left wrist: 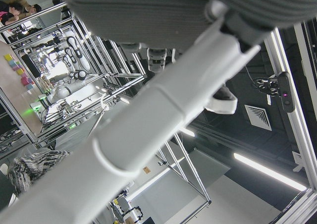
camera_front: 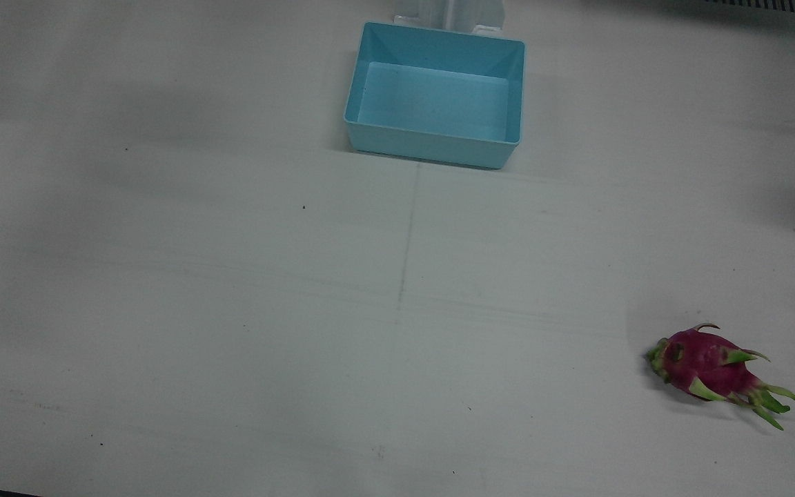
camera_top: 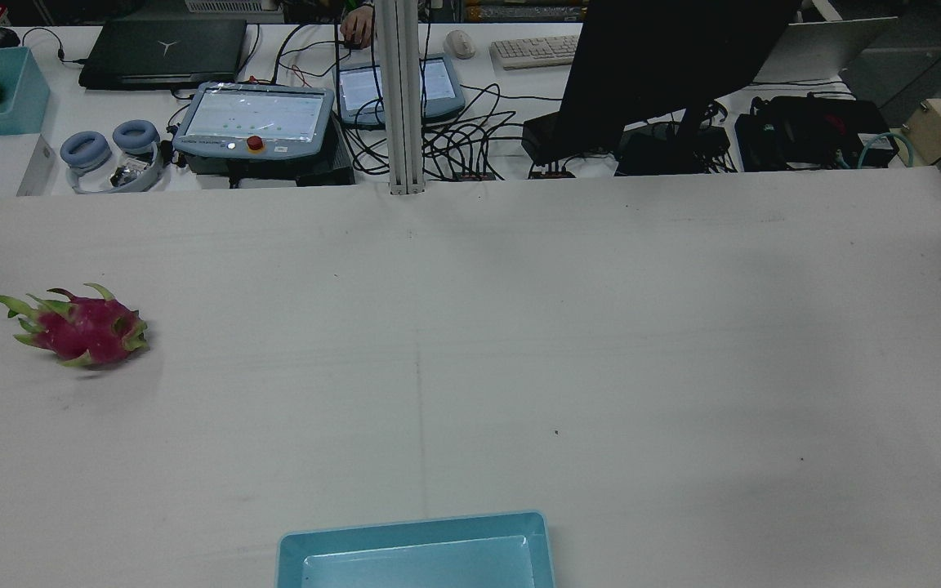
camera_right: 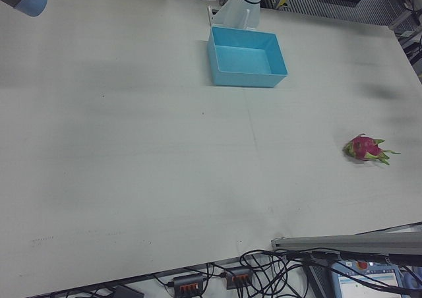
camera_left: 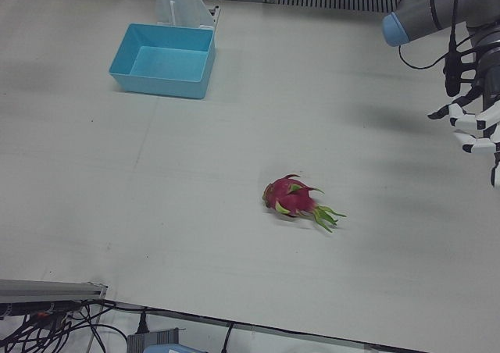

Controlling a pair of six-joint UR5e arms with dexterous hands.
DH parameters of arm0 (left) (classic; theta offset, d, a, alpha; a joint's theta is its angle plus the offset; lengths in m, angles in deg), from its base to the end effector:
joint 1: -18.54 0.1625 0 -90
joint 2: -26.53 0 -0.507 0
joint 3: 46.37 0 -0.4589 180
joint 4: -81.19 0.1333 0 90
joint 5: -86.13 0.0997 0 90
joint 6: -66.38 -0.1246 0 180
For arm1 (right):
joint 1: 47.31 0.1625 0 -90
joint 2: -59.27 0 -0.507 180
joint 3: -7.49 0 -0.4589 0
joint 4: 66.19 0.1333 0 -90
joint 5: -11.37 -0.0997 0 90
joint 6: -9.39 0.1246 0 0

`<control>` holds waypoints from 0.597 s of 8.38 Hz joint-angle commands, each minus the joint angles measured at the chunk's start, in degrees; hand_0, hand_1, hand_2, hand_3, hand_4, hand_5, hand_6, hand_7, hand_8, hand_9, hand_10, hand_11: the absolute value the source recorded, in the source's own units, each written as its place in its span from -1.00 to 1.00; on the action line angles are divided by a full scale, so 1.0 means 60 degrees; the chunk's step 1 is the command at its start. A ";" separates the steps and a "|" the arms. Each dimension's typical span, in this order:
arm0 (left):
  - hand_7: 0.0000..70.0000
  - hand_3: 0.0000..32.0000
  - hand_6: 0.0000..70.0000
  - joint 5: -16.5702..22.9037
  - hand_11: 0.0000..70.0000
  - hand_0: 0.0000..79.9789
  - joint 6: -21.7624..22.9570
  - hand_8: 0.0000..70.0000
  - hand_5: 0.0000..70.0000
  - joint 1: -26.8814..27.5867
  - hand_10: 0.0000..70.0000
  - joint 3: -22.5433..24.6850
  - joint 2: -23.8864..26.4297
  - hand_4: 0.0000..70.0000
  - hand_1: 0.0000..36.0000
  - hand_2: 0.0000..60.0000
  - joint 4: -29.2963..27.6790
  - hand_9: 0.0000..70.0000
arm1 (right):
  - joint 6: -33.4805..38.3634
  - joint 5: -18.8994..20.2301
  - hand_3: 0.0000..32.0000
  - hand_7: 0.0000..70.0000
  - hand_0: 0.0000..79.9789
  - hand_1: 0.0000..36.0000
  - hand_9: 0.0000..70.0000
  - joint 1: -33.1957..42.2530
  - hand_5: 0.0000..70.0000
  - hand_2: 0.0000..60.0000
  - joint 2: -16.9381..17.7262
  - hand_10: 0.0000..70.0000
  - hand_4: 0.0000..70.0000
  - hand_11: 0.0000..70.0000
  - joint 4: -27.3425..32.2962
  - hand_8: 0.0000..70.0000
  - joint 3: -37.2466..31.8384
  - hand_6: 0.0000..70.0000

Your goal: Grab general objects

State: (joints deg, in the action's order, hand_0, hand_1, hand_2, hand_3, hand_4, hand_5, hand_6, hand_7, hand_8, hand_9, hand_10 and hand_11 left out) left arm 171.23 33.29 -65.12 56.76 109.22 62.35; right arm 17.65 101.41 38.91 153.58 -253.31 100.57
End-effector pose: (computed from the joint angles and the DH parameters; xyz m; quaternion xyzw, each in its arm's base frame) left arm -0.0827 -0.5590 0.6577 0.2170 0.8129 -0.5198 0.1481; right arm 0.0980 -0.5371 0.7947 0.0688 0.6501 -0.7561 0.0293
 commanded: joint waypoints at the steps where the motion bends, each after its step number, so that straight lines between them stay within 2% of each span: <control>1: 0.67 -1.00 -0.67 0.0055 -1.00 1.00 -0.0095 -0.96 0.59 0.0276 -1.00 0.0067 -0.0100 -0.35 1.00 1.00 -0.0082 -0.71 | 0.0000 -0.0007 -1.00 -1.00 -1.00 -1.00 -1.00 0.0000 -1.00 -1.00 0.0014 -1.00 -1.00 -1.00 0.0000 -1.00 0.0000 -1.00; 2: 0.45 -1.00 -0.80 0.0055 -1.00 -0.74 -0.0081 -0.99 0.84 0.0276 -1.00 0.0154 -0.0100 -0.40 0.44 1.00 -0.0082 -0.75 | 0.0000 0.0008 -1.00 -1.00 -1.00 -1.00 -1.00 0.0000 -1.00 -1.00 0.0000 -1.00 -1.00 -1.00 0.0000 -1.00 0.0000 -1.00; 3: 0.42 -1.00 -0.82 0.0069 -1.00 -1.00 -0.0066 -0.99 1.00 0.0276 -1.00 0.0358 -0.0085 -0.52 -0.59 1.00 0.0019 -0.76 | 0.0000 0.0008 -1.00 -1.00 -1.00 -1.00 -1.00 0.0000 -1.00 -1.00 0.0000 -1.00 -1.00 -1.00 0.0000 -1.00 0.0000 -1.00; 4: 0.21 -1.00 -0.94 0.0084 -1.00 -0.60 -0.0066 -1.00 1.00 0.0290 -1.00 0.0403 -0.0027 -0.71 -1.00 -1.00 0.0093 -0.80 | 0.0000 0.0008 -1.00 -1.00 -1.00 -1.00 -1.00 0.0000 -1.00 -1.00 0.0000 -1.00 -1.00 -1.00 0.0000 -1.00 0.0000 -1.00; 5: -0.08 -1.00 -1.00 0.0084 -1.00 -1.00 -0.0081 -1.00 1.00 0.0334 -1.00 0.0375 -0.0027 -0.88 -0.53 0.95 0.0094 -0.86 | 0.0000 0.0008 -1.00 -1.00 -1.00 -1.00 -1.00 0.0000 -1.00 -1.00 0.0000 -1.00 -1.00 -1.00 0.0000 -1.00 0.0000 -1.00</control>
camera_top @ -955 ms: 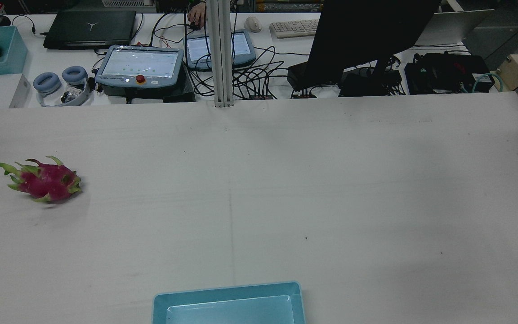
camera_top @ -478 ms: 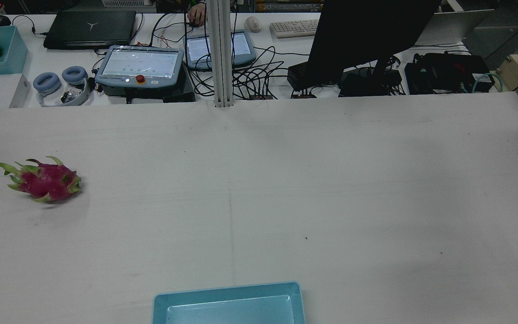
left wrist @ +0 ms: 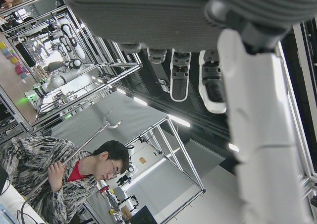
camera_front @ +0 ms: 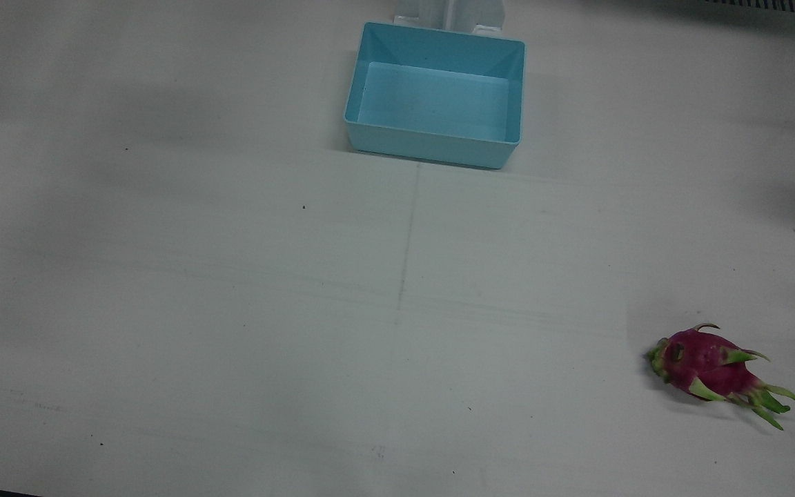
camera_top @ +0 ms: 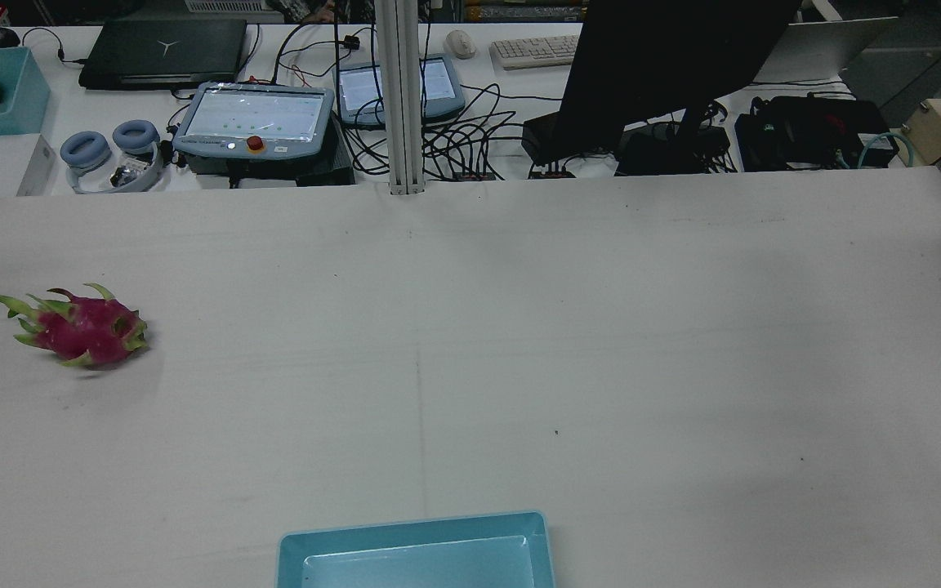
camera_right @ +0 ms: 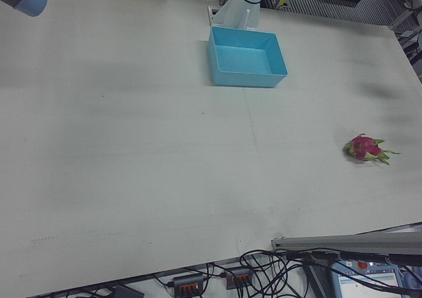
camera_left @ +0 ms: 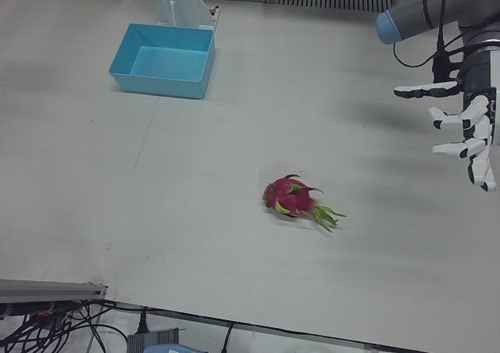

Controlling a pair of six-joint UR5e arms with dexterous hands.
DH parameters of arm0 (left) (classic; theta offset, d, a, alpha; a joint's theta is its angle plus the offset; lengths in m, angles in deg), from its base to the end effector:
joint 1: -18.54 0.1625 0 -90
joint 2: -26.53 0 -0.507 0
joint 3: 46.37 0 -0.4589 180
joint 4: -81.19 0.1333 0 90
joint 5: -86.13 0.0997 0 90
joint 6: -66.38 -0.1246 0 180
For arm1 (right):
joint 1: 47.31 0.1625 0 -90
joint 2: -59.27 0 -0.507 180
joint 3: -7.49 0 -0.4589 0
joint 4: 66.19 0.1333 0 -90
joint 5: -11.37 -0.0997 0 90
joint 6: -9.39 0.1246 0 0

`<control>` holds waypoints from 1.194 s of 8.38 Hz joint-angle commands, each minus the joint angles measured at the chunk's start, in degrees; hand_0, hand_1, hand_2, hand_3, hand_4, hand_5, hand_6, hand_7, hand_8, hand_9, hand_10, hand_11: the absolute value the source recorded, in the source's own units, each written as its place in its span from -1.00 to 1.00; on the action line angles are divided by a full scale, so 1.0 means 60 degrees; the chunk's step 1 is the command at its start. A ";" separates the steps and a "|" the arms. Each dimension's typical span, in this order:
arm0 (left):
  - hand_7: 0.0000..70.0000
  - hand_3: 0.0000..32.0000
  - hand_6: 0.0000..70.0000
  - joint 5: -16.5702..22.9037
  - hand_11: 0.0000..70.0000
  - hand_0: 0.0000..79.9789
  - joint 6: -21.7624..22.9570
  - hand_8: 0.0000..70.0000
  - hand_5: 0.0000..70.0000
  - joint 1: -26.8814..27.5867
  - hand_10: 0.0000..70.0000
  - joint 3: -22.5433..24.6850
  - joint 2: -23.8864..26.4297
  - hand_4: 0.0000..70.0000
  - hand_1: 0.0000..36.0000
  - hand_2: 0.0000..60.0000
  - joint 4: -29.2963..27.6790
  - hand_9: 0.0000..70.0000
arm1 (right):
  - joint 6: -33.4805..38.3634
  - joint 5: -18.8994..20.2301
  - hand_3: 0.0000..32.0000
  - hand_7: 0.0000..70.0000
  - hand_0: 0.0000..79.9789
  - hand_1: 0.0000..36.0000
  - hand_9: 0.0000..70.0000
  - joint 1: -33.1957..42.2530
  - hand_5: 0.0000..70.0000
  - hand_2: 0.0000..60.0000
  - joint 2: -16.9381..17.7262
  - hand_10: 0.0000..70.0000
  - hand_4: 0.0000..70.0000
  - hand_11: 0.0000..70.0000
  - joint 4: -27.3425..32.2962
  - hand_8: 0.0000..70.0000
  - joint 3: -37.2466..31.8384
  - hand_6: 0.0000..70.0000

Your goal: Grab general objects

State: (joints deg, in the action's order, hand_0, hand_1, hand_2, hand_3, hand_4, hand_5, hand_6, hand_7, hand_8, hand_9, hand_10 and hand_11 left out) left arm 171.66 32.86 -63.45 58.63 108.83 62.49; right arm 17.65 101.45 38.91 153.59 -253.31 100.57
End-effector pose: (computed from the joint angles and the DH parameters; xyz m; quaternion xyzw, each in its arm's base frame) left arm -0.0660 -0.5572 0.6418 0.2072 0.8219 -0.5068 0.1568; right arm 0.0979 -0.5370 0.7947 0.0691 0.6500 -0.7562 0.0291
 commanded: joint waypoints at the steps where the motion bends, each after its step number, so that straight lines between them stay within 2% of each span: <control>1: -0.29 -0.60 -1.00 -0.0001 -1.00 -1.00 -0.0082 -1.00 -0.02 0.0332 -1.00 0.0048 0.0139 -0.89 -0.24 1.00 0.0200 -0.90 | 0.0000 0.0002 -1.00 -1.00 -1.00 -1.00 -1.00 0.0000 -1.00 -1.00 -0.0002 -1.00 -1.00 -1.00 0.0000 -1.00 0.0000 -1.00; 2: -0.30 -0.31 -1.00 -0.0016 -1.00 -0.81 -0.0300 -1.00 -0.73 0.0871 -1.00 0.0019 0.0662 -0.87 0.68 1.00 0.0694 -0.90 | 0.0000 0.0002 -1.00 -1.00 -1.00 -1.00 -1.00 0.0000 -1.00 -1.00 -0.0002 -1.00 -1.00 -1.00 0.0000 -1.00 0.0000 -1.00; 3: -0.14 -0.55 -1.00 0.0013 -1.00 1.00 -0.1376 -1.00 -0.46 0.1500 -1.00 0.0077 0.1276 -0.82 1.00 1.00 0.1743 -0.87 | 0.0000 0.0002 -1.00 -1.00 -1.00 -1.00 -1.00 0.0000 -1.00 -1.00 -0.0002 -1.00 -1.00 -1.00 0.0000 -1.00 0.0000 -1.00; 4: -0.13 -0.43 -1.00 0.0028 -1.00 1.00 -0.2532 -1.00 -0.77 0.1637 -1.00 0.0092 0.2123 -0.80 1.00 1.00 0.2624 -0.87 | 0.0000 0.0002 -1.00 -1.00 -1.00 -1.00 -1.00 0.0000 -1.00 -1.00 -0.0002 -1.00 -1.00 -1.00 0.0000 -1.00 0.0000 -1.00; 6: -0.15 -0.41 -1.00 0.0028 -1.00 1.00 -0.4496 -1.00 -0.83 0.2353 -1.00 0.0078 0.3080 -0.79 1.00 1.00 0.4149 -0.87 | 0.0000 0.0002 -1.00 -1.00 -1.00 -1.00 -1.00 0.0000 -1.00 -1.00 -0.0002 -1.00 -1.00 -1.00 0.0000 -1.00 0.0000 -1.00; 7: -0.15 -0.41 -1.00 0.0086 -1.00 1.00 -0.5348 -1.00 -0.83 0.2356 -1.00 0.0092 0.3157 -0.79 1.00 1.00 0.4432 -0.87 | 0.0000 0.0002 -1.00 -1.00 -1.00 -1.00 -1.00 0.0000 -1.00 -1.00 0.0012 -1.00 -1.00 -1.00 0.0000 -1.00 0.0000 -1.00; 8: 0.04 -0.43 -1.00 0.0507 -1.00 1.00 -0.6009 -1.00 -0.68 0.2356 -1.00 0.0092 0.3244 -0.91 1.00 1.00 0.4884 -0.83 | -0.0015 0.0002 -1.00 -1.00 -1.00 -1.00 -1.00 0.0000 -1.00 -1.00 -0.0002 -1.00 -1.00 -1.00 0.0000 -1.00 0.0000 -1.00; 9: 0.33 -0.06 -1.00 0.1019 -1.00 1.00 -0.6842 -1.00 -1.00 0.2327 -1.00 0.0237 0.3506 -0.92 1.00 1.00 0.5614 -0.77 | 0.0000 0.0002 -1.00 -1.00 -1.00 -1.00 -1.00 0.0000 -1.00 -1.00 -0.0002 -1.00 -1.00 -1.00 0.0000 -1.00 0.0000 -1.00; 10: 1.00 -0.38 -0.81 0.1314 -1.00 1.00 -0.7938 -0.99 -0.88 0.2312 -1.00 0.0790 0.3480 -0.77 1.00 1.00 0.6390 -0.62 | 0.0000 0.0002 -1.00 -1.00 -1.00 -1.00 -1.00 0.0000 -1.00 -1.00 -0.0002 -1.00 -1.00 -1.00 0.0000 -1.00 0.0000 -1.00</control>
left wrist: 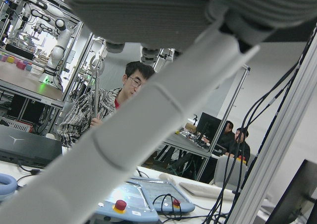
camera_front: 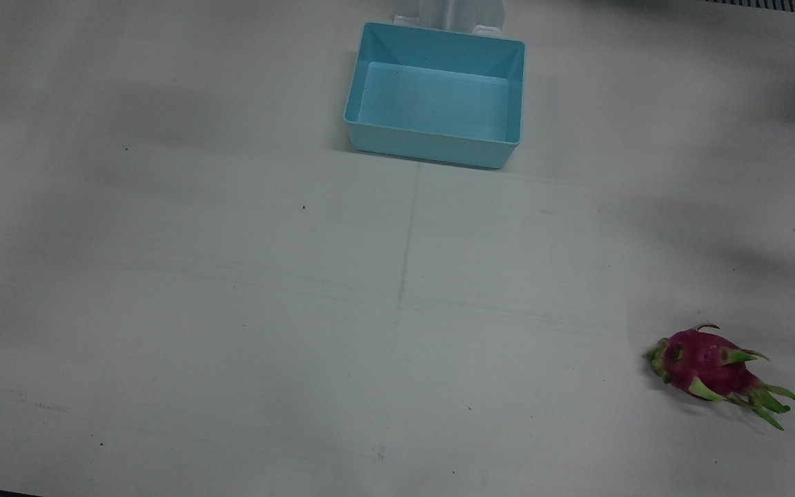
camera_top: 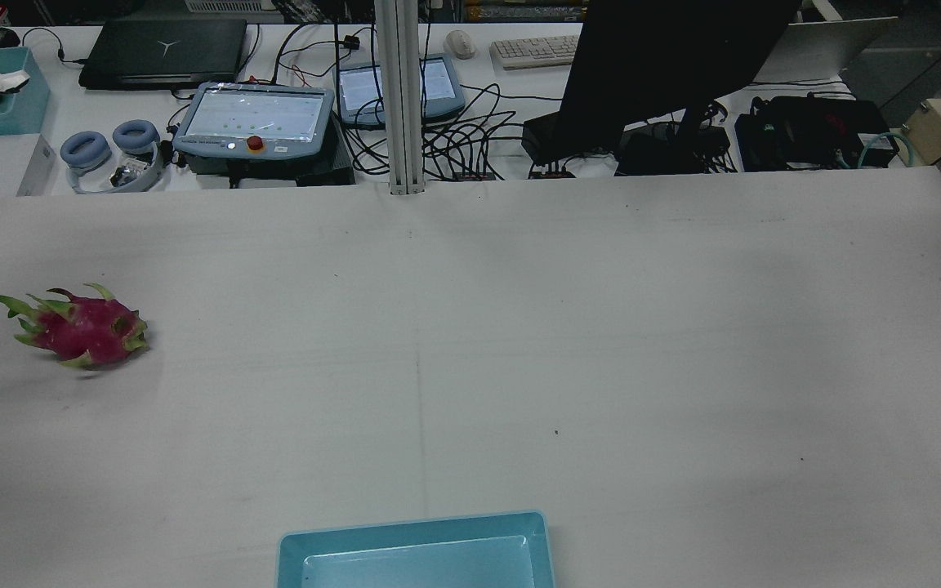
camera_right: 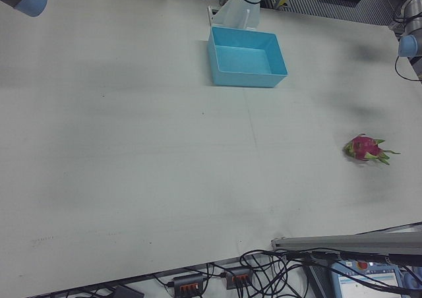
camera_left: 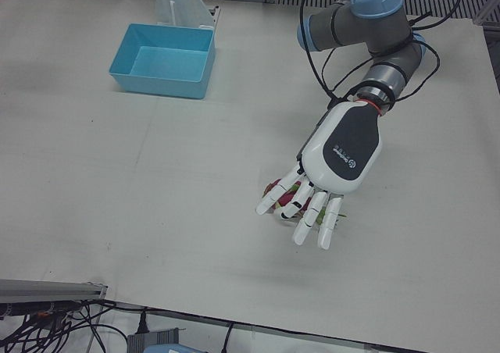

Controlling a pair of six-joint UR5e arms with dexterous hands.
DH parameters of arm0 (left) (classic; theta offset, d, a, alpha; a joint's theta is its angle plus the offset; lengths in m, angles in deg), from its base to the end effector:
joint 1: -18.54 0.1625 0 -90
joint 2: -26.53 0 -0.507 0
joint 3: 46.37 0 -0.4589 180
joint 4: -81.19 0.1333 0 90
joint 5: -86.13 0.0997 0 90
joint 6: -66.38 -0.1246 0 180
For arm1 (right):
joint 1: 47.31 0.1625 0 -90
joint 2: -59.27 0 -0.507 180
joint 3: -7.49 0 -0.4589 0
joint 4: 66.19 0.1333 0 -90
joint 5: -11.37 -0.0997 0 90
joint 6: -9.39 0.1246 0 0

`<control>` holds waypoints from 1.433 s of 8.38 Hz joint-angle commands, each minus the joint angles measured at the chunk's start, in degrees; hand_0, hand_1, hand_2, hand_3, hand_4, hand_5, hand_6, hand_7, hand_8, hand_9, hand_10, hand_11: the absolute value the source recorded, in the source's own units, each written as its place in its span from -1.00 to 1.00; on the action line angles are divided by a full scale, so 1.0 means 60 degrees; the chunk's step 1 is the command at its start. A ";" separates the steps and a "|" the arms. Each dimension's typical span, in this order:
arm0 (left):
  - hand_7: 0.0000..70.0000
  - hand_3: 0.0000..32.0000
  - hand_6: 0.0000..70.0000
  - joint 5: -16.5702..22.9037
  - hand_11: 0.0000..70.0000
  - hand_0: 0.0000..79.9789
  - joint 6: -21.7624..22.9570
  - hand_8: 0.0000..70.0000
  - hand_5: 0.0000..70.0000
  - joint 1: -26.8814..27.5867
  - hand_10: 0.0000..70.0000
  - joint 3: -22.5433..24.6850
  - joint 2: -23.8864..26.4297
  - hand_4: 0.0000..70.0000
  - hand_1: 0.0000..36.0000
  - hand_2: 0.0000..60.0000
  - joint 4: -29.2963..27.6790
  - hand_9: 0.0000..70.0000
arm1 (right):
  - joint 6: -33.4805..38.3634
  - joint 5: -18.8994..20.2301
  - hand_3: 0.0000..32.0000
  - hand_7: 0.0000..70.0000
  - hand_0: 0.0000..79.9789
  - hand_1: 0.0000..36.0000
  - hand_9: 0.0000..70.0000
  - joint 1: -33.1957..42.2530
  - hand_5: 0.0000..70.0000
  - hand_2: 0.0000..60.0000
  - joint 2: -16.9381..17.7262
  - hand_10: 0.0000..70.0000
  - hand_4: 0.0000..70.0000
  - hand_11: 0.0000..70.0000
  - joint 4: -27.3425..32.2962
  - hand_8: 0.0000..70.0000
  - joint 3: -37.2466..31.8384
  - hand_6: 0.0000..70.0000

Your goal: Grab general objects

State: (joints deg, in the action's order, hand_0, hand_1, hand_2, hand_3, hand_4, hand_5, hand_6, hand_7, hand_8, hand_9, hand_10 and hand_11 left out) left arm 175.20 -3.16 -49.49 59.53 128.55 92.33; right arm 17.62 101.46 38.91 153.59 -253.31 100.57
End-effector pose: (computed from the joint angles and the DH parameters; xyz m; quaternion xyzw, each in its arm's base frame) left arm 0.1211 -0.6619 0.5030 0.3282 0.7326 -0.4208 0.4227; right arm 0.0979 -0.5370 0.7947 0.0690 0.6500 -0.7562 0.0289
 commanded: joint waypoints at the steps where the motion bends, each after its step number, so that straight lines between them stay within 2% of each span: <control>1: 1.00 -0.98 -0.64 0.0858 -1.00 1.00 -0.2816 -0.96 0.12 0.0146 -1.00 0.0805 0.0164 -0.59 1.00 1.00 0.2179 -0.55 | 0.0005 -0.0015 -1.00 -1.00 -1.00 -1.00 -1.00 0.0000 -1.00 -1.00 -0.0003 -1.00 -1.00 -1.00 0.0000 -1.00 0.0000 -1.00; 2: 1.00 -1.00 -0.55 0.0917 -1.00 1.00 -0.3100 -0.94 0.48 0.0220 -1.00 0.0748 0.0149 -0.52 1.00 1.00 0.2389 -0.51 | 0.0005 0.0000 -1.00 -1.00 -1.00 -1.00 -1.00 0.0000 -1.00 -1.00 -0.0003 -1.00 -1.00 -1.00 0.0000 -1.00 0.0000 -1.00; 3: 1.00 -1.00 -0.65 0.0845 -1.00 1.00 -0.3350 -0.96 1.00 0.0279 -1.00 0.0704 0.0135 -0.56 1.00 1.00 0.2623 -0.55 | 0.0005 0.0000 -1.00 -1.00 -1.00 -1.00 -1.00 0.0000 -1.00 -1.00 -0.0003 -1.00 -1.00 -1.00 0.0000 -1.00 0.0000 -1.00; 4: 1.00 -1.00 -0.96 0.0714 -1.00 1.00 -0.4193 -1.00 1.00 0.0337 -1.00 0.0718 0.0149 -0.63 1.00 1.00 0.2887 -0.64 | 0.0005 0.0000 -1.00 -1.00 -1.00 -1.00 -1.00 0.0000 -1.00 -1.00 -0.0003 -1.00 -1.00 -1.00 0.0000 -1.00 0.0000 -1.00; 5: 0.83 -1.00 -1.00 0.0524 -1.00 1.00 -0.4289 -1.00 1.00 0.0657 -1.00 0.0689 0.0149 -0.73 1.00 1.00 0.2977 -0.67 | 0.0005 0.0000 -1.00 -1.00 -1.00 -1.00 -1.00 0.0000 -1.00 -1.00 -0.0003 -1.00 -1.00 -1.00 0.0000 -1.00 0.0000 -1.00; 6: 0.38 -1.00 -1.00 0.0450 -1.00 1.00 -0.4275 -1.00 1.00 0.0849 -1.00 0.0674 0.0149 -0.99 1.00 1.00 0.2992 -0.77 | 0.0005 0.0000 -1.00 -1.00 -1.00 -1.00 -1.00 0.0000 -1.00 -1.00 -0.0003 -1.00 -1.00 -1.00 0.0000 -1.00 0.0000 -1.00; 8: 0.21 -1.00 -1.00 0.0333 -1.00 1.00 -0.4072 -1.00 1.00 0.1069 -1.00 0.0558 0.0164 -1.00 1.00 1.00 0.2788 -0.80 | 0.0005 -0.0015 -1.00 -1.00 -1.00 -1.00 -1.00 0.0000 -1.00 -1.00 -0.0003 -1.00 -1.00 -1.00 0.0000 -1.00 0.0000 -1.00; 9: 0.11 -0.95 -1.00 0.0114 -1.00 0.46 -0.3983 -1.00 0.77 0.1114 -1.00 0.0543 0.0164 -0.94 1.00 1.00 0.2671 -0.82 | 0.0005 0.0000 -1.00 -1.00 -1.00 -1.00 -1.00 0.0000 -1.00 -1.00 -0.0003 -1.00 -1.00 -1.00 0.0000 -1.00 0.0000 -1.00; 10: 0.05 -0.95 -1.00 0.0068 -1.00 -1.00 -0.3939 -1.00 0.97 0.1129 -1.00 0.0426 0.0164 -0.84 0.14 1.00 0.2525 -0.83 | 0.0005 -0.0015 -1.00 -1.00 -1.00 -1.00 -1.00 0.0000 -1.00 -1.00 -0.0003 -1.00 -1.00 -1.00 0.0000 -1.00 0.0000 -1.00; 11: 0.06 -1.00 -1.00 -0.0034 -1.00 -1.00 -0.3837 -1.00 1.00 0.1129 -1.00 0.0411 0.0164 -0.76 -0.28 1.00 0.2480 -0.83 | 0.0005 0.0000 -1.00 -1.00 -1.00 -1.00 -1.00 0.0000 -1.00 -1.00 -0.0003 -1.00 -1.00 -1.00 0.0000 -1.00 0.0000 -1.00; 12: 0.06 -1.00 -1.00 -0.0049 -1.00 -1.00 -0.3821 -1.00 1.00 0.1143 -1.00 0.0396 0.0164 -0.75 -0.29 1.00 0.2465 -0.83 | 0.0005 0.0000 -1.00 -1.00 -1.00 -1.00 -1.00 0.0000 -1.00 -1.00 -0.0003 -1.00 -1.00 -1.00 0.0000 -1.00 0.0000 -1.00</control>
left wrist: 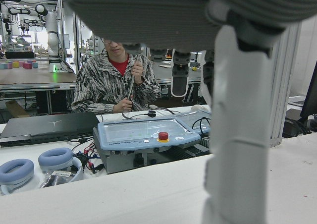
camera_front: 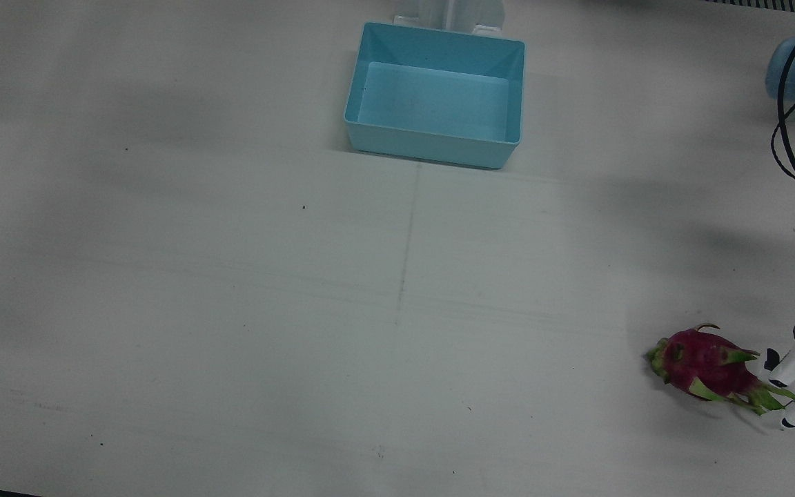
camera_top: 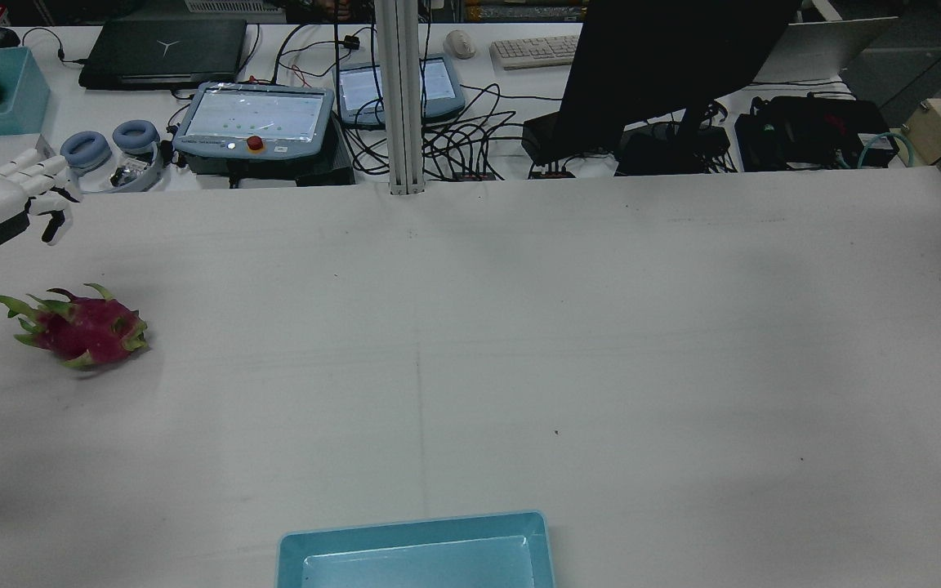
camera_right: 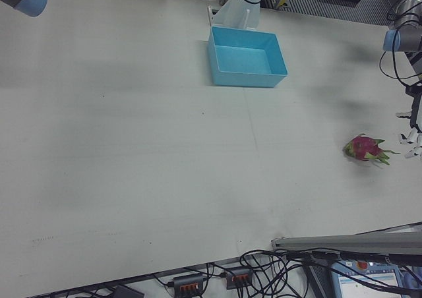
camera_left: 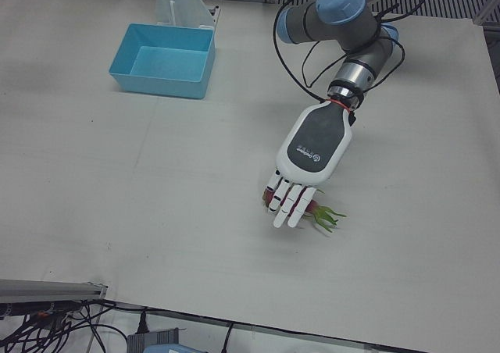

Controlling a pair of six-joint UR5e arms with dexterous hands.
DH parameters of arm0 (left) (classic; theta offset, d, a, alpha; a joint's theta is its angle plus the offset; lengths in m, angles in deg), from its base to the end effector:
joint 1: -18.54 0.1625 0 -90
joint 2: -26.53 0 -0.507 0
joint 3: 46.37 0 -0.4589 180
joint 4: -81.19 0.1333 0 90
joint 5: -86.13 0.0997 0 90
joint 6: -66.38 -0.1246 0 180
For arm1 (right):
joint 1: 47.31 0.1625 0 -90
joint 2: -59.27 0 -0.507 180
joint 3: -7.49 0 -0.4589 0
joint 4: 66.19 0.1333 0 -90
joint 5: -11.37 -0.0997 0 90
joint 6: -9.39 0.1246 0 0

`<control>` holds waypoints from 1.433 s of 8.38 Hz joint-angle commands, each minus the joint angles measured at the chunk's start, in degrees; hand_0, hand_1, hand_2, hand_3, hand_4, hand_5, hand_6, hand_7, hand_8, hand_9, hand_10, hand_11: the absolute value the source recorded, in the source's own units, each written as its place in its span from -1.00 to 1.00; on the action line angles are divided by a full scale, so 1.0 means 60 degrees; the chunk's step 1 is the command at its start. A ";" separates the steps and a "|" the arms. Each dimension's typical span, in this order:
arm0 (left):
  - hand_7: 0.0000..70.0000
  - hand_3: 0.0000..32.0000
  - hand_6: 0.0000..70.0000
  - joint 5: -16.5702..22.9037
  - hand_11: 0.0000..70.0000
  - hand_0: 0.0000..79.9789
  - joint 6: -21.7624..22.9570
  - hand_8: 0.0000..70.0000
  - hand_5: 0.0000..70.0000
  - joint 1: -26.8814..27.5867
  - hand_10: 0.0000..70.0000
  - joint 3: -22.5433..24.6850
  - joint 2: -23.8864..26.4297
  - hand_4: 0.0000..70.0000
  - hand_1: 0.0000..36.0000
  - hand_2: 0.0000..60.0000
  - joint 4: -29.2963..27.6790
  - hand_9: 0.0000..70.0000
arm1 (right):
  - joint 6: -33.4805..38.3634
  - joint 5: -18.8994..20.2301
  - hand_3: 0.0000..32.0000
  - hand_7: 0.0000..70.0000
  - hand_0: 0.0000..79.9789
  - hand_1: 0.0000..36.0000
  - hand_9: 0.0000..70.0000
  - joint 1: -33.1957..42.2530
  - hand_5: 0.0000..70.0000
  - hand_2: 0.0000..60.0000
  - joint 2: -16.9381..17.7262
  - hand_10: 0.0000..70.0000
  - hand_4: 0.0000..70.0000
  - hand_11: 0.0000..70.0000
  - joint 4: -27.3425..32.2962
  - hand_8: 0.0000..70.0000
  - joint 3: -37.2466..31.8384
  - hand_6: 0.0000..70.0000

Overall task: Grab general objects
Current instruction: 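Move the left hand down toward the pink dragon fruit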

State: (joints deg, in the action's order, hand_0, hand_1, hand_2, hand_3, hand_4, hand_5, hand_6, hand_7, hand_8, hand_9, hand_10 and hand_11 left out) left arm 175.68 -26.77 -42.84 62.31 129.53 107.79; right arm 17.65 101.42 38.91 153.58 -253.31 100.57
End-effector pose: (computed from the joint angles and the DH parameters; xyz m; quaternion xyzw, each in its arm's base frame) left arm 0.1875 -0.6239 0.5038 0.3961 0.6224 -0.3310 0.5884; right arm 0.0980 -0.5371 0.7947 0.0689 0.6501 -0.7561 0.0293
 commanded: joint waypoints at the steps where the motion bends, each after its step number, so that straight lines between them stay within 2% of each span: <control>1: 0.08 -1.00 -1.00 -0.0218 -1.00 -1.00 0.0101 -1.00 1.00 0.0179 -1.00 -0.0153 0.0001 -0.77 -0.29 1.00 -0.0155 -0.83 | 0.0000 0.0007 -1.00 -1.00 -1.00 -1.00 -1.00 0.0000 -1.00 -1.00 -0.0001 -1.00 -1.00 -1.00 0.0000 -1.00 0.0000 -1.00; 2: 0.03 -1.00 -1.00 -0.0653 -1.00 -1.00 0.0100 -1.00 1.00 0.0630 -1.00 -0.0198 0.0001 -0.79 -0.27 1.00 -0.0228 -0.83 | 0.0000 0.0007 -1.00 -1.00 -1.00 -1.00 -1.00 0.0000 -1.00 -1.00 -0.0001 -1.00 -1.00 -1.00 0.0000 -1.00 0.0000 -1.00; 3: 0.05 -0.81 -1.00 -0.1267 -1.00 0.49 0.0086 -1.00 0.61 0.1287 -1.00 -0.0227 0.0001 -0.73 1.00 1.00 -0.0286 -0.83 | 0.0000 0.0007 -1.00 -1.00 -1.00 -1.00 -1.00 0.0000 -1.00 -1.00 -0.0001 -1.00 -1.00 -1.00 0.0000 -1.00 0.0000 -1.00; 4: 0.11 -0.70 -1.00 -0.1824 -1.00 1.00 0.0086 -1.00 0.32 0.1845 -1.00 -0.0242 0.0001 -0.70 1.00 1.00 -0.0258 -0.82 | -0.0015 0.0007 -1.00 -1.00 -1.00 -1.00 -1.00 0.0000 -1.00 -1.00 -0.0001 -1.00 -1.00 -1.00 0.0000 -1.00 0.0000 -1.00; 5: 0.15 -0.69 -1.00 -0.2004 -1.00 0.93 0.0086 -1.00 0.21 0.2083 -1.00 -0.0416 0.0015 -0.69 1.00 1.00 -0.0258 -0.81 | 0.0000 0.0007 -1.00 -1.00 -1.00 -1.00 -1.00 0.0000 -1.00 -1.00 -0.0001 -1.00 -1.00 -1.00 0.0000 -1.00 0.0000 -1.00; 6: 0.11 -0.40 -1.00 -0.2020 -1.00 0.68 0.0086 -1.00 -0.27 0.2085 -1.00 -0.0592 0.0088 -0.71 1.00 1.00 -0.0287 -0.82 | 0.0000 0.0007 -1.00 -1.00 -1.00 -1.00 -1.00 0.0000 -1.00 -1.00 -0.0001 -1.00 -1.00 -1.00 0.0000 -1.00 0.0000 -1.00; 7: 0.13 -0.19 -1.00 -0.2020 -1.00 0.65 0.0071 -1.00 -0.73 0.2100 -1.00 -0.0768 0.0103 -0.68 1.00 1.00 -0.0447 -0.81 | 0.0000 0.0007 -1.00 -1.00 -1.00 -1.00 -1.00 0.0000 -1.00 -1.00 -0.0001 -1.00 -1.00 -1.00 0.0000 -1.00 0.0000 -1.00; 8: 0.06 -0.07 -1.00 -0.2020 -1.00 0.24 0.0086 -1.00 -0.87 0.2100 -1.00 -0.0929 0.0118 -0.69 1.00 1.00 -0.0593 -0.83 | 0.0000 0.0007 -1.00 -1.00 -1.00 -1.00 -1.00 0.0000 -1.00 -1.00 -0.0001 -1.00 -1.00 -1.00 0.0000 -1.00 0.0000 -1.00; 9: 0.03 -0.06 -1.00 -0.2006 -1.00 -0.14 0.0086 -1.00 -0.86 0.2100 -1.00 -0.1090 0.0118 -0.67 1.00 1.00 -0.0696 -0.84 | 0.0000 0.0007 -1.00 -1.00 -1.00 -1.00 -1.00 0.0000 -1.00 -1.00 -0.0001 -1.00 -1.00 -1.00 0.0000 -1.00 0.0000 -1.00; 10: -0.02 -0.10 -1.00 -0.2005 -1.00 -0.13 0.0086 -1.00 -0.78 0.2100 -1.00 -0.1135 0.0103 -0.70 1.00 1.00 -0.0755 -0.85 | 0.0000 0.0007 -1.00 -1.00 -1.00 -1.00 -1.00 0.0000 -1.00 -1.00 -0.0001 -1.00 -1.00 -1.00 0.0000 -1.00 0.0000 -1.00; 11: -0.03 -0.10 -1.00 -0.2005 -1.00 -0.13 0.0086 -1.00 -0.81 0.2100 -1.00 -0.1150 0.0103 -0.70 1.00 1.00 -0.0785 -0.85 | 0.0000 0.0007 -1.00 -1.00 -1.00 -1.00 -1.00 0.0000 -1.00 -1.00 -0.0001 -1.00 -1.00 -1.00 0.0000 -1.00 0.0000 -1.00; 12: 0.02 -0.18 -1.00 -0.1991 -1.00 0.03 0.0086 -1.00 -0.68 0.2085 -1.00 -0.1136 0.0103 -0.71 1.00 1.00 -0.0771 -0.84 | 0.0000 0.0007 -1.00 -1.00 -1.00 -1.00 -1.00 0.0000 -1.00 -1.00 -0.0001 -1.00 -1.00 -1.00 0.0000 -1.00 0.0000 -1.00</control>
State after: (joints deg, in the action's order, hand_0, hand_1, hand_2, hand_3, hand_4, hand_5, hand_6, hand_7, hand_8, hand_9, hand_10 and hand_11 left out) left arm 163.65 -26.26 -30.26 55.74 130.17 103.44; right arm 17.65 101.46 38.91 153.57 -253.31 100.57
